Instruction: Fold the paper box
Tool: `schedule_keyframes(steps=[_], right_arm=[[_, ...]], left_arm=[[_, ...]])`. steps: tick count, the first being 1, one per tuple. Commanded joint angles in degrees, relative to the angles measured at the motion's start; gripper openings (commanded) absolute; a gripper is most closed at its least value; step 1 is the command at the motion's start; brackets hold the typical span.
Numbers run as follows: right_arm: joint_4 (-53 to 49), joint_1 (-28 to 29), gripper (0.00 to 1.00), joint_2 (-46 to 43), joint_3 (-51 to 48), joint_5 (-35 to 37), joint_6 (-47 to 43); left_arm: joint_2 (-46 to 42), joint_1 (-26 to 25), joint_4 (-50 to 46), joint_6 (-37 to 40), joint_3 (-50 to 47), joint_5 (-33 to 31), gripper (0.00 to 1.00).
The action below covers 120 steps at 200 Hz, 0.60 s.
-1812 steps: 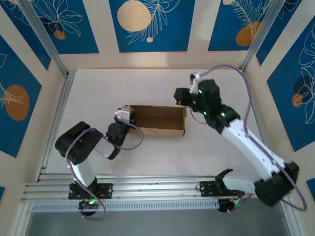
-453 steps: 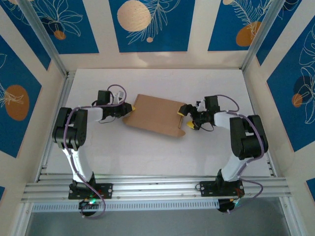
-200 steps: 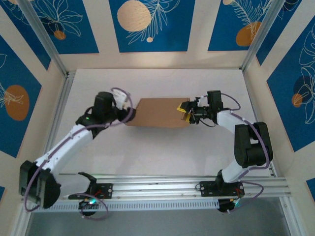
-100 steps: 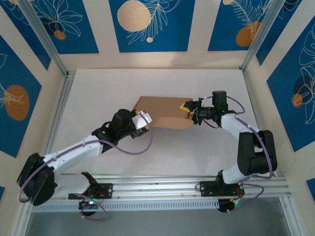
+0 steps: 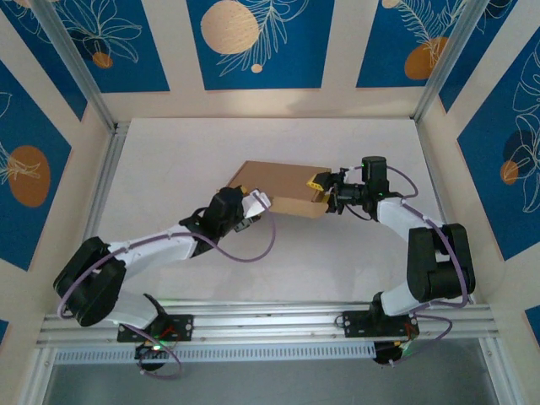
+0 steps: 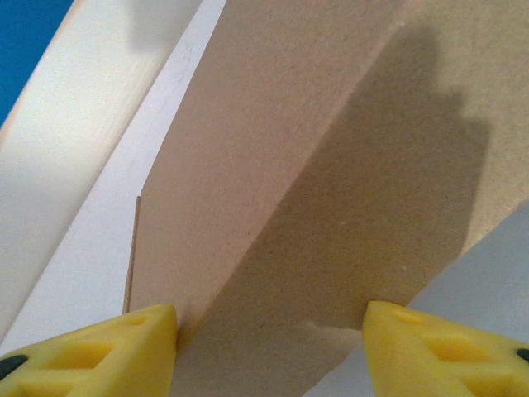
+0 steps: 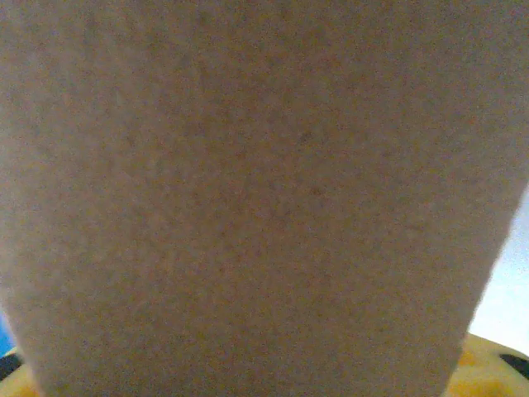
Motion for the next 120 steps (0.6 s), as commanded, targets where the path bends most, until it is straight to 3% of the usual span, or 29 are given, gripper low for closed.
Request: schedule_keyframes(steps=[1,22,35,46,84,120], right_arm=[[-1.40,1.05,0.36,-2.80,-0.74,-9.94,0.64],[-2.75,-0.08,0.35,-3.55,-0.84,-9.16,0.43],[-3.05,-0.25,0.34,-3.70,-0.55,-9.05,0.51],[-3.80,0.02,0.35,-3.67,-0.04,-9.14,0.06],[-2.96,0.46,0.34,-4.19,-0.38,-10.04,2.15],[-1.62,0.62,0.34,-5.57,-0.75,-10.11,4.60]], left_arm=[[-1.87,-0.99,2.84,3.00,1.69,-0.55,0.62],[-6.51,-1.01,-0.36,4.73,0.44,5.20,0.65],[-8.49,-1.04,-6.94,7.00,1.46,11.23,0.68],[-8.53,-1.26,-11.73,8.15,3.56,12.36,0.70],[-5.30,-2.51,-13.93,9.85,8.64,6.27,0.73],[0.22,-6.62,-2.62,15.44,7.36,-6.72,0.81]])
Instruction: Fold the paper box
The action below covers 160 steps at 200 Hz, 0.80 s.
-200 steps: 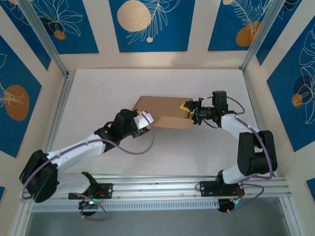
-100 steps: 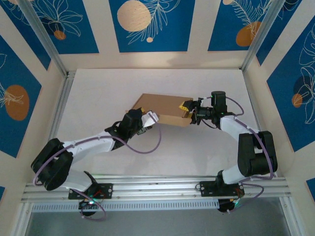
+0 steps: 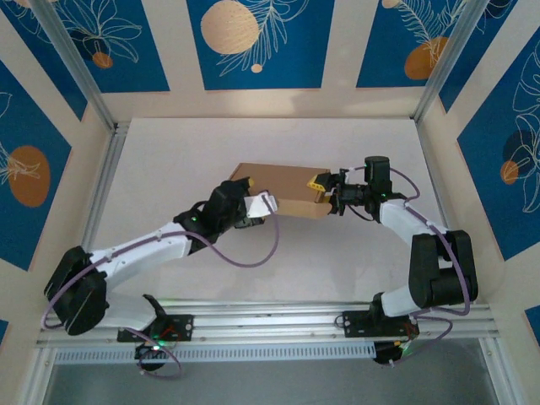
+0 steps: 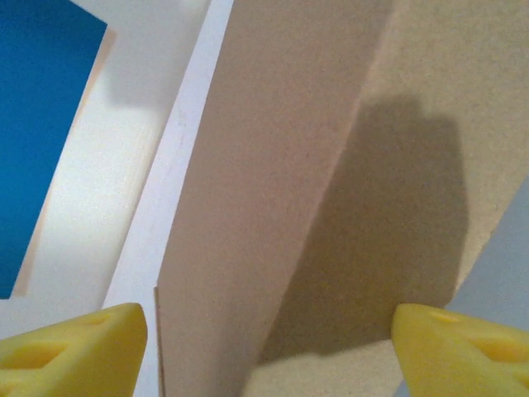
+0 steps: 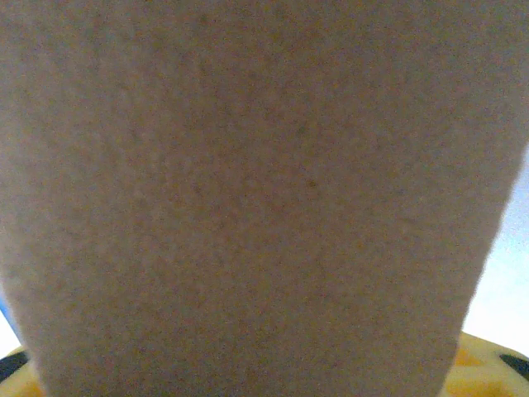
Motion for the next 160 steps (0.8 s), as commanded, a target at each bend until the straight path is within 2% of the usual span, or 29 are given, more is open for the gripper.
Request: schedule_keyframes(steps=[1,24,60,116,147,160], right_arm=[[0.49,1.22,0.35,-3.14,-0.56,-6.22,3.00],[0.62,1.57,0.34,-3.77,-0.21,-6.30,3.77],[0.84,1.63,0.34,-4.19,-0.15,-6.61,4.50],[4.75,1.66,0.34,-5.13,-2.16,-6.63,8.56],[4.14,1.75,0.34,-6.07,-1.84,-6.29,8.80],[4.23,1.84,0.34,-6.32,-1.73,-6.39,9.15]], left_arm=[[3.79,-3.19,8.47,4.84,0.17,-7.79,0.81],[6.48,-4.24,14.69,6.90,-0.55,-12.84,0.81],[7.43,-4.24,17.20,7.26,-0.21,-14.24,0.76],[5.18,-4.33,10.47,4.58,0.91,-13.77,0.52],[1.45,-4.33,14.78,4.18,-3.92,-11.79,0.50],[1.04,-4.33,14.78,4.97,-4.36,-12.16,0.53]])
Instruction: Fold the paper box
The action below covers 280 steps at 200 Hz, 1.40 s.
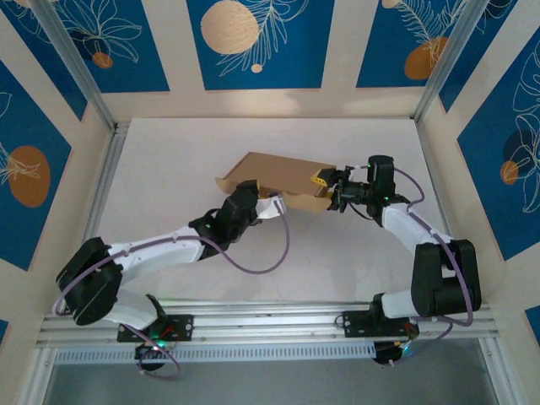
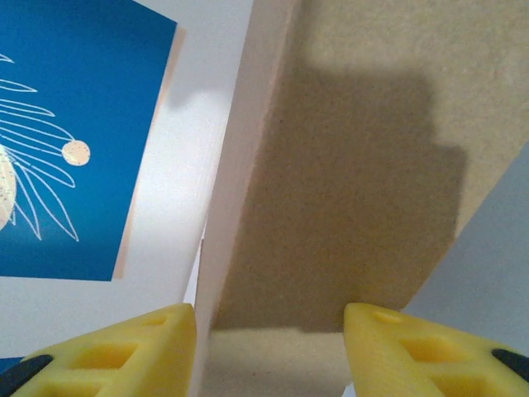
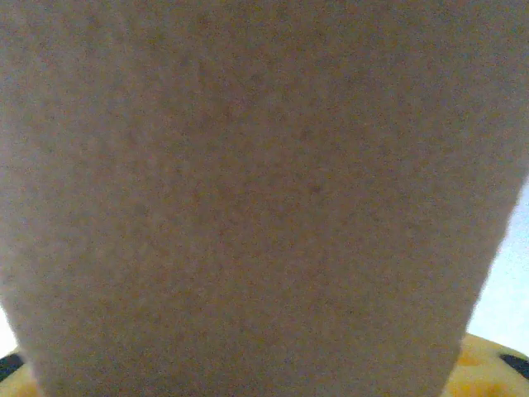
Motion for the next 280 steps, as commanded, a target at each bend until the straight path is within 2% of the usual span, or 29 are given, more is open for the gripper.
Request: schedule_keyframes(steps=[1,19,38,85,146,168,199,230,254,280], right_arm=[[-0.10,1.80,0.34,-2.50,-0.39,-10.64,1.98],[0.07,1.89,0.34,-2.92,-0.36,-10.66,2.38],[-0.10,1.74,0.34,-3.17,-0.39,-10.59,2.42],[-1.58,1.44,0.34,-3.32,-0.23,-10.20,1.12],[-5.73,1.35,0.34,-3.39,1.22,-9.13,-2.00],[-5.48,1.64,0.34,-3.79,1.19,-8.95,-1.42],[-1.42,1.96,0.34,-3.86,0.53,-9.98,2.77],[-0.50,2.06,0.34,-3.95,0.64,-10.31,4.67],[-1.85,1.62,0.39,-4.19,1.48,-10.77,4.07],[-6.93,1.03,0.58,-4.56,3.54,-10.52,0.23]], left_arm=[[-1.62,-0.22,2.90,-0.22,-1.68,0.69,0.54],[-1.80,-0.22,0.10,0.20,-0.83,1.23,0.68],[-2.19,-0.35,-3.30,1.25,0.08,2.02,0.74],[-5.19,-1.68,-14.26,5.16,0.20,4.03,0.73],[-6.58,-1.72,-27.64,3.35,5.01,10.28,0.72],[-4.53,-1.72,-24.22,3.50,6.18,6.49,0.73],[0.33,-1.78,-12.21,5.65,6.54,-1.98,0.75],[3.02,-2.67,-2.10,8.82,6.20,-7.58,0.66],[1.76,-2.78,-6.35,8.47,7.42,-6.46,0.61],[-0.79,-2.77,-16.79,6.51,10.06,-4.12,0.60]])
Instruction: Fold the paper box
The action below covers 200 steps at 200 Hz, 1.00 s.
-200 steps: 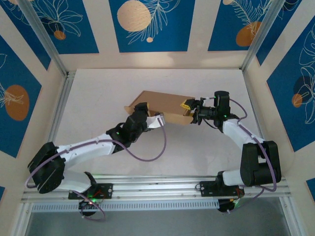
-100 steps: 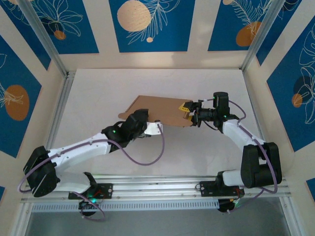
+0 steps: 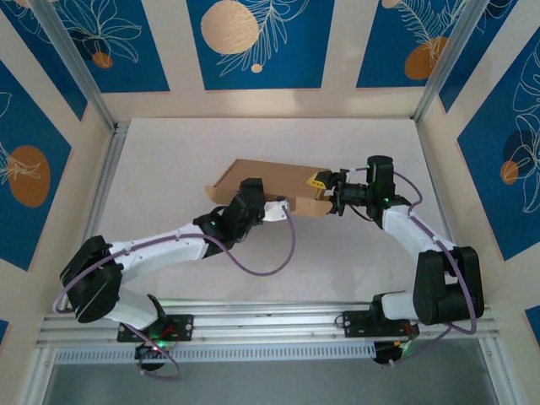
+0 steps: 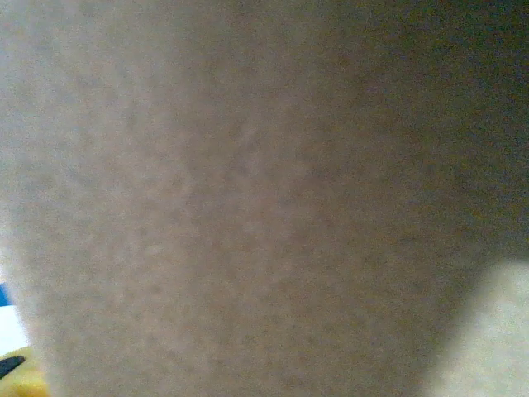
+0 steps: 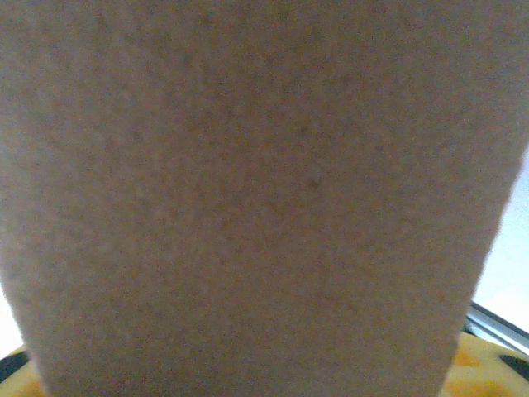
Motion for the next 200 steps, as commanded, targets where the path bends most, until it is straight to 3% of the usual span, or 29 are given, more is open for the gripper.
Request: schedule_keyframes(steps=[1,39,71,107,133,177,200], right_arm=[[-4.45,-0.03,0.59,-2.12,3.35,-5.07,-3.03],[-20.17,-1.11,0.84,-4.40,9.69,-1.41,-15.68],[-35.29,-4.29,0.89,-7.23,14.83,5.05,-27.28],[-44.74,-7.09,0.87,-10.58,16.06,14.29,-35.34],[-47.82,-5.63,0.79,-13.54,17.28,22.20,-41.99],[-50.55,7.63,0.70,-20.58,20.69,47.47,-63.58],[-48.01,15.33,0.61,-25.10,19.04,53.40,-81.68]], left_arm=[[-3.04,-0.50,-7.68,-1.36,3.85,0.36,0.60],[-4.33,-0.50,-29.35,-7.33,12.33,5.32,0.58],[-0.39,-0.37,-49.71,-13.44,22.83,12.02,0.57],[5.63,1.78,-55.71,-17.19,26.25,20.84,0.52],[10.33,4.08,-57.47,-19.24,26.93,29.75,0.48],[16.65,6.67,-59.32,-19.24,30.39,38.52,0.45],[18.68,7.56,-59.85,-18.29,32.19,41.18,0.44]])
